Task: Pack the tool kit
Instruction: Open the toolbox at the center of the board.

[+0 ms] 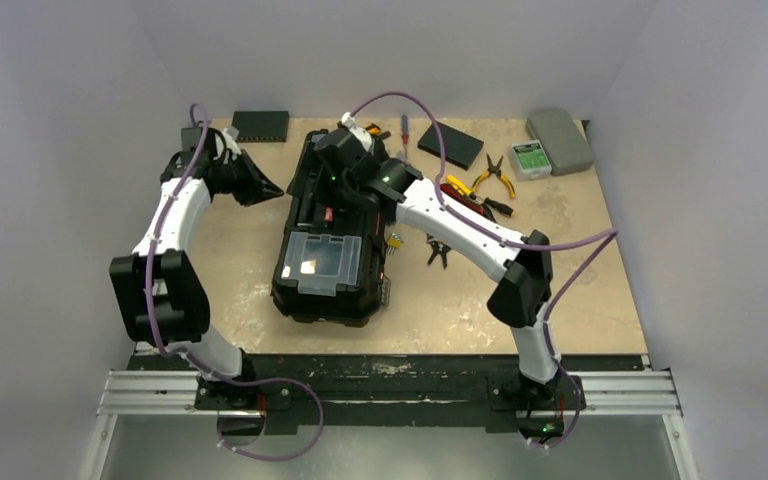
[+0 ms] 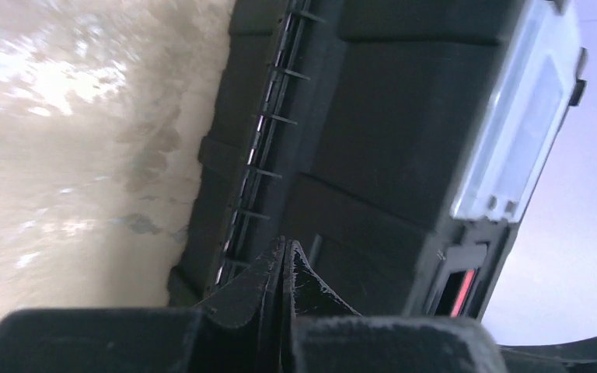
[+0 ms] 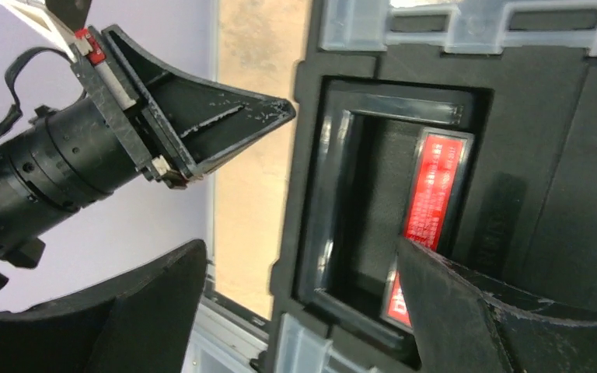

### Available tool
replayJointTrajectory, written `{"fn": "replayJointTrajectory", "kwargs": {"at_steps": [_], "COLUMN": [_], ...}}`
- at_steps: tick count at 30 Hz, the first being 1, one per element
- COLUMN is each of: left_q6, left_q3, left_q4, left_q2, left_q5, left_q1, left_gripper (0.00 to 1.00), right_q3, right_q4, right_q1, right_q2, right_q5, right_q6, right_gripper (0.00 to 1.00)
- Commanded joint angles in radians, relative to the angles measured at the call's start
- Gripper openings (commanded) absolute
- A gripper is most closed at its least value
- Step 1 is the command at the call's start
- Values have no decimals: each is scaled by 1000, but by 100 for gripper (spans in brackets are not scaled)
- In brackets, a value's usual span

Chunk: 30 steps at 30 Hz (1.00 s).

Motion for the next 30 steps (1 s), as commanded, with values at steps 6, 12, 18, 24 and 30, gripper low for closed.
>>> {"fn": "replayJointTrajectory", "kwargs": {"at_steps": [6, 12, 18, 24, 30], "left_q6": [-300, -297, -300, -301, -281], "left_q3": [-187, -200, -212, -202, -190], "left_q4": [360, 344, 343, 347, 324], "left_q2": [135, 102, 53, 47, 33], "left_q5": [330, 292, 257, 279, 273], "left_q1": [-10, -77, -122, -126, -126], "left_gripper": [0, 0, 0, 0, 0], "right_q3": [152, 270, 224, 41, -344], "right_q4": [-59, -204, -161, 173, 694], "right_q1": [4, -3, -17, -56, -102], "right_q2": [114, 194, 202, 137, -44], "right_q5": [20, 65, -42, -286, -485], "right_q6": [73, 136, 149, 107, 149], "right_gripper": [90, 89, 89, 83, 83]}}
